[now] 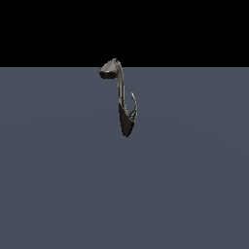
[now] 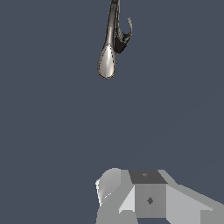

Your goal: Turn on the faucet by rotating a designated handle.

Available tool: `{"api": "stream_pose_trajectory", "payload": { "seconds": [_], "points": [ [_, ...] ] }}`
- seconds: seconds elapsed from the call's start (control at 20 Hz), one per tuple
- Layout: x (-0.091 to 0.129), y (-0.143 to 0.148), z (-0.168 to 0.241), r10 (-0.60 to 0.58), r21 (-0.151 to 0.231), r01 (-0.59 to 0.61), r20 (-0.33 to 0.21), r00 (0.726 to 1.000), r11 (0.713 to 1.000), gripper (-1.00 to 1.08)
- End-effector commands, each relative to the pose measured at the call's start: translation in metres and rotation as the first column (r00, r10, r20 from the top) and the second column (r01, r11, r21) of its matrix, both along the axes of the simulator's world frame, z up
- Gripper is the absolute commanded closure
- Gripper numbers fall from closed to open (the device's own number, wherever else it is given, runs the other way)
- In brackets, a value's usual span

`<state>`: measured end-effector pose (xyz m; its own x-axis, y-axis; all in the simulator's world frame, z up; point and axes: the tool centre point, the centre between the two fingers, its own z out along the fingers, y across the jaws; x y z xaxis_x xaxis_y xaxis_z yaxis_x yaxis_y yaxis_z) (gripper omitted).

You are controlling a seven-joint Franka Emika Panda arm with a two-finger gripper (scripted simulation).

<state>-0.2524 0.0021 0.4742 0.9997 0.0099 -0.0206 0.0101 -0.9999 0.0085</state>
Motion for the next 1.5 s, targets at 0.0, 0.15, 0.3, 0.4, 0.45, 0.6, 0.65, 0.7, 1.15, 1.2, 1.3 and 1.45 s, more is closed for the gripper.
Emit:
{"api": "stream_pose_trajectory", "payload": {
  "seconds": [0.0, 0.15, 0.3, 0.4, 0.45, 0.6, 0.65, 0.7, 1.15, 1.2, 1.3, 1.45],
  "points": [
    [0.000, 0.000, 0.000, 0.000, 0.000, 0.000, 0.000, 1.000, 1.000, 1.08],
    [0.000, 0.000, -0.001, 0.006, -0.004, -0.006, -0.005, 1.000, 1.000, 1.08],
    [0.000, 0.000, -0.002, 0.025, -0.015, -0.025, -0.018, 1.000, 1.000, 1.08],
    [0.000, 0.000, -0.003, 0.037, -0.023, -0.038, -0.025, 0.999, 0.999, 1.08],
    [-0.001, 0.000, -0.003, 0.041, -0.025, -0.042, -0.027, 0.999, 0.999, 1.08],
    [-0.001, 0.000, -0.003, 0.045, -0.028, -0.046, -0.028, 0.999, 0.999, 1.08],
    [-0.001, 0.000, -0.003, 0.043, -0.026, -0.044, -0.027, 0.999, 0.999, 1.08],
    [-0.001, 0.000, -0.003, 0.040, -0.025, -0.041, -0.027, 0.999, 0.999, 1.08],
    [0.020, 0.006, -0.006, -0.027, 0.021, 0.028, -0.040, 0.999, 0.999, 1.08],
    [0.024, 0.007, -0.007, -0.040, 0.030, 0.042, -0.043, 0.998, 0.999, 1.08],
    [0.034, 0.009, -0.009, -0.071, 0.050, 0.074, -0.050, 0.996, 0.996, 1.08],
    [0.051, 0.012, -0.013, -0.127, 0.084, 0.133, -0.067, 0.990, 0.988, 1.08]
  ]
}}
